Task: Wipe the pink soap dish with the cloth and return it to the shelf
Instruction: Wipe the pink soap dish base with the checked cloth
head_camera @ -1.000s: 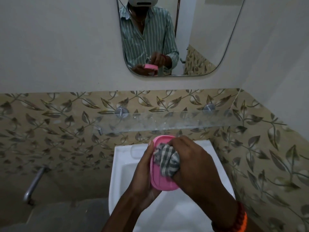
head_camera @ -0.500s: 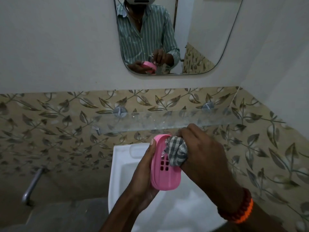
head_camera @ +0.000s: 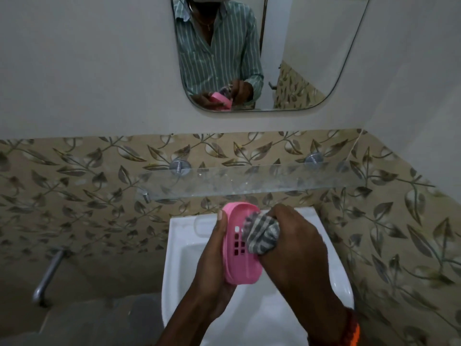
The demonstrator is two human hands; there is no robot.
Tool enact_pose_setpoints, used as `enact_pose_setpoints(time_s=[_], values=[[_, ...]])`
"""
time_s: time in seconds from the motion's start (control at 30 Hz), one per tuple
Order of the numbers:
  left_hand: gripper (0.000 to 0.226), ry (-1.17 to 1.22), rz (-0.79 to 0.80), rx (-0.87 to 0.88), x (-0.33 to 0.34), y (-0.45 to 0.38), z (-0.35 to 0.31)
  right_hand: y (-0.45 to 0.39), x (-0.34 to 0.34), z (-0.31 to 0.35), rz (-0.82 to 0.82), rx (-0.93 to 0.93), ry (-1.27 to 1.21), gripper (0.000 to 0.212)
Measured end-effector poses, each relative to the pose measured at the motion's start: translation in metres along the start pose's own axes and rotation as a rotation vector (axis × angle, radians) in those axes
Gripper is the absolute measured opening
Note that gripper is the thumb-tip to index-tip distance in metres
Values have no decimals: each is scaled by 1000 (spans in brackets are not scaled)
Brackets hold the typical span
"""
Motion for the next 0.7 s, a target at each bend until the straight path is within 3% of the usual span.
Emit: enact_pose_setpoints(time_s=[0.07,0.17,0.3,0.37,0.57,0.7], values=[[41,-77,-51,25,-1,-2,8,-12,-7,4,-60,-8,50,26],[29,-183,-86,91,-5,-3,1,-11,8,-5,38,86,89,32],[72,-245,-16,176,-2,-2,-20,12,48,-26,268,292,-116,26],[84,-275,9,198,4,-4,-26,16,51,-26,238,305,-176,25],[89,-288,-7,187,8,-2,-21,-11,28,-27,35,267,-156,29],[83,-274,-35,200,5,-2,-18,-12,32,-34,68,303,-138,29]])
Point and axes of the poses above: each hand's wrist, its own y-axis away from the middle knuckle, its own x-axis out of the palm, z = x × y, the point moved 10 cm from there along -y, towards the middle knuckle, and after that the axes turned 9 degrees about y, right-handed, at the moved point
